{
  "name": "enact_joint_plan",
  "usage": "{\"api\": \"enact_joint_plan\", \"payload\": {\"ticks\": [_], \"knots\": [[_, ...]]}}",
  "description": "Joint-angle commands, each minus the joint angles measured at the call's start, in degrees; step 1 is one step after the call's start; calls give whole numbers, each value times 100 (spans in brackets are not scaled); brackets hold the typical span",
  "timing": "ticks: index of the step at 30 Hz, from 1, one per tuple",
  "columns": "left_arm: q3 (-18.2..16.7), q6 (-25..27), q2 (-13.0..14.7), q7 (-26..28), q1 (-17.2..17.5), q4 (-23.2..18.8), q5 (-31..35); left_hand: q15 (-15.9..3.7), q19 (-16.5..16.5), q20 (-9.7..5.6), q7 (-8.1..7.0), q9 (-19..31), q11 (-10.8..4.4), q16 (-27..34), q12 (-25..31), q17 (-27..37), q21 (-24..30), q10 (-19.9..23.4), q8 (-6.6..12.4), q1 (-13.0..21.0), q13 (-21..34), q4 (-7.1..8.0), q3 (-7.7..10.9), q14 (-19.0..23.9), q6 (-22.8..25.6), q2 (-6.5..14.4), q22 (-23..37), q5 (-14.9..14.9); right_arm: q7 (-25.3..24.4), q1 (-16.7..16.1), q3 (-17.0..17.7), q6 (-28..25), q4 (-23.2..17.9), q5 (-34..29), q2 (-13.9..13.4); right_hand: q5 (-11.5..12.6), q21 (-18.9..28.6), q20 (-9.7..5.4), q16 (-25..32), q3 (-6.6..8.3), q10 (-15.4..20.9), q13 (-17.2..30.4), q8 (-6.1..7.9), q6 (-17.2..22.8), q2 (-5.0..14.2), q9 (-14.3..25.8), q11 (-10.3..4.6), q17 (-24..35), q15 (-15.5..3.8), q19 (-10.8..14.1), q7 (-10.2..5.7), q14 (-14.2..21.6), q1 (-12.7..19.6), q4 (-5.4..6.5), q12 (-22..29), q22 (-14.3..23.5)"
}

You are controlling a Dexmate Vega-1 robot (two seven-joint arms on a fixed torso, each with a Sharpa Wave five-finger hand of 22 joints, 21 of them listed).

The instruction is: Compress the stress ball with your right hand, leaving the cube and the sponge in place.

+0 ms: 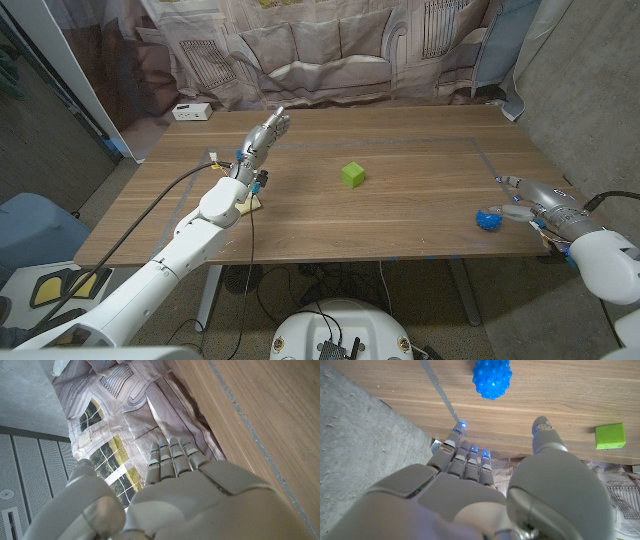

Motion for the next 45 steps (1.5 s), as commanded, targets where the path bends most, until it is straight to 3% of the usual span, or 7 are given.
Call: {"api": "enact_joint_plan", "payload": {"ticks": [1,21,45], "knots": [[-5,39,-11,32,0,-52,11,16,39,35,-2,23,0,0,-23,18,-8,58,4,43,10,-37,6,49,67,21,28,-8,410,148,-100,-411,90,182,-377,-6,28,-24,49,21,-13,25,-6,-35,9,12,20,18,-26,109,-3,101,53,51,-9,9],[12,-19,-53,-37,-74,84,-28,30,40,47,-4,23,-1,0,-28,19,-10,71,-1,46,11,-45,14,61,78,45,29,-11,719,370,-401,-1080,195,328,-1109,-7,35,-16,67,22,56,25,18,-4,10,17,43,23,-4,209,57,157,117,58,24,0],[148,76,-185,-61,-251,253,-29,31,37,53,3,24,-21,-4,-36,20,-13,89,-2,46,12,-56,19,64,102,71,30,-16,534,718,-901,-1524,544,708,-1887,-5,81,-12,166,1,250,22,66,132,-2,20,71,31,-47,528,185,454,225,68,78,-7]]}}
